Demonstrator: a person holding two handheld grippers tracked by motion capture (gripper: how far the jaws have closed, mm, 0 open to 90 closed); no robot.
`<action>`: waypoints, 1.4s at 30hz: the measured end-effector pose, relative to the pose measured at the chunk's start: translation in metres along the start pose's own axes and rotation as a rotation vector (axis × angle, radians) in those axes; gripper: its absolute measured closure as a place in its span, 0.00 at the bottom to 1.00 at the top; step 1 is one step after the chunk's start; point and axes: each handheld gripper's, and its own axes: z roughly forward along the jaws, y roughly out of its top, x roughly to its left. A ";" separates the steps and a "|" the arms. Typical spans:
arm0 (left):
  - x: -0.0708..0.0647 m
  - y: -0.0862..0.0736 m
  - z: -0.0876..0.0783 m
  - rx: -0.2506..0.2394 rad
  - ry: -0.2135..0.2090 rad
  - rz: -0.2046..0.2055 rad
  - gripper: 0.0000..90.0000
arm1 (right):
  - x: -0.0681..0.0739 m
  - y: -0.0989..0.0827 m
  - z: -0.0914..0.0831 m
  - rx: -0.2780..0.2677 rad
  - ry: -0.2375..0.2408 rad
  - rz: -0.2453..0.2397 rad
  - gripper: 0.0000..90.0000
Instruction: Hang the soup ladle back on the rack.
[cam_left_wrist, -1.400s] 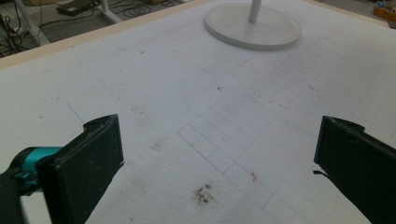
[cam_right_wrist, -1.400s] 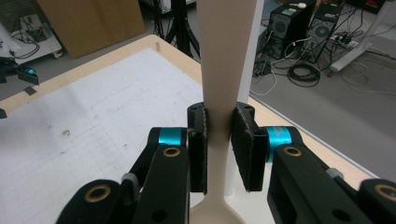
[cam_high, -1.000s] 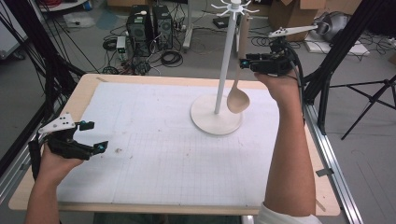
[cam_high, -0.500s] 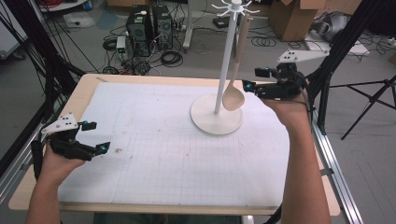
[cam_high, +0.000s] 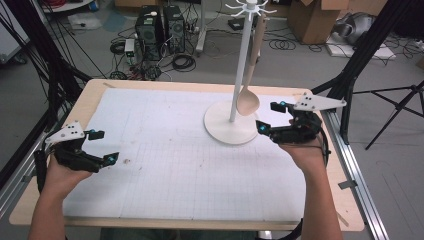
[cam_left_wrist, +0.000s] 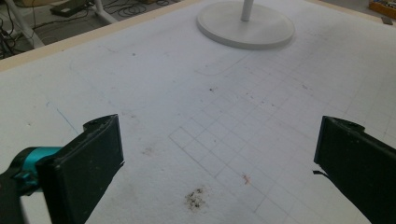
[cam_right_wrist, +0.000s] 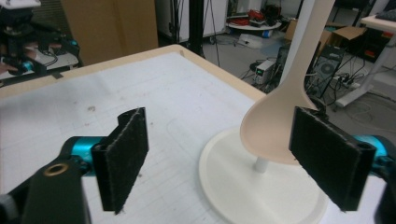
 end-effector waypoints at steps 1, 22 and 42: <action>0.000 0.000 0.000 -0.001 0.001 0.002 0.02 | 0.001 -0.005 0.000 -0.006 -0.004 0.001 0.18; 0.000 -0.003 0.009 0.020 -0.010 0.001 0.02 | 0.013 -0.099 0.005 -0.043 -0.006 0.092 0.11; 0.001 -0.004 0.015 0.013 -0.024 -0.003 0.02 | 0.002 -0.113 0.016 0.014 -0.005 0.126 0.00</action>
